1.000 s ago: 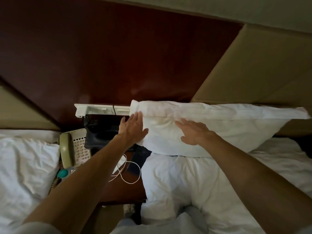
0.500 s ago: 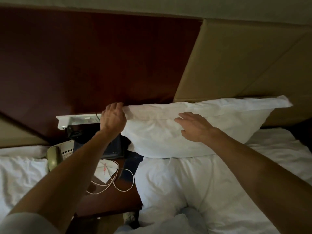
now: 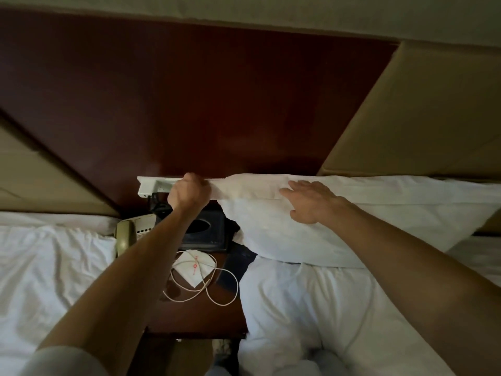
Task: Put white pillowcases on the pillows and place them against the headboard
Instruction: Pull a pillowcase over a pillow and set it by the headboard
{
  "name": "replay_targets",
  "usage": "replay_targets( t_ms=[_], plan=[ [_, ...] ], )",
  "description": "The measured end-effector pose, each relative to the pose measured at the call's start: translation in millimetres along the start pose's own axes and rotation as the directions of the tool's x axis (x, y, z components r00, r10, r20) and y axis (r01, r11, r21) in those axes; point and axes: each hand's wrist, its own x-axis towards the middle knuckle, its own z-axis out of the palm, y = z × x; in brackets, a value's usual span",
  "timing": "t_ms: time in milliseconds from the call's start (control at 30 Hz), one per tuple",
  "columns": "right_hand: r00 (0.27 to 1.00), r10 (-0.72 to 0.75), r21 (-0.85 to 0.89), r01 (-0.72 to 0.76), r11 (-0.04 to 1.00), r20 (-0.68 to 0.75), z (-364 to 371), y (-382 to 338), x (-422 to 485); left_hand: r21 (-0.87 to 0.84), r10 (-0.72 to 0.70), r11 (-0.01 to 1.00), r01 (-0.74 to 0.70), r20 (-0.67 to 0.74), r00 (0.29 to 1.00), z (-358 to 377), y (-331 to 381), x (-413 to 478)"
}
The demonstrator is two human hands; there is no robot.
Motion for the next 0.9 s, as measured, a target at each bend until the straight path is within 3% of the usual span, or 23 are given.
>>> replay_targets(
  t_ms=[67,133,267,400,500,700,900],
  plan=[
    [0.998,0.034,0.017,-0.035,0.999,0.051,1,-1,-1,0.079,0.055,0.996,-0.052,-0.032,0.998,-4,3,-10],
    [0.998,0.054,0.028,-0.055,0.998,0.031,5,1,-6,0.140,0.245,0.964,-0.225,-0.141,0.959,-6,11,-21],
    [0.992,0.124,0.061,-0.123,0.991,-0.006,18,17,-24,0.206,0.589,0.803,-0.559,-0.135,0.797,3,49,-36],
    [0.977,0.214,0.113,-0.210,0.971,-0.025,40,47,-51,0.201,0.789,0.611,-0.766,-0.076,0.610,23,109,-63],
    [0.956,0.292,0.160,-0.283,0.946,-0.036,59,77,-78,0.171,0.851,0.519,-0.838,-0.013,0.525,42,157,-87],
    [0.878,0.468,0.244,-0.433,0.868,-0.106,101,152,-134,0.152,0.892,0.415,-0.897,0.125,0.434,83,244,-123],
    [0.650,0.740,0.475,-0.603,0.641,-0.174,141,228,-167,0.163,0.922,0.312,-0.936,0.187,0.340,122,322,-150]
  ],
)
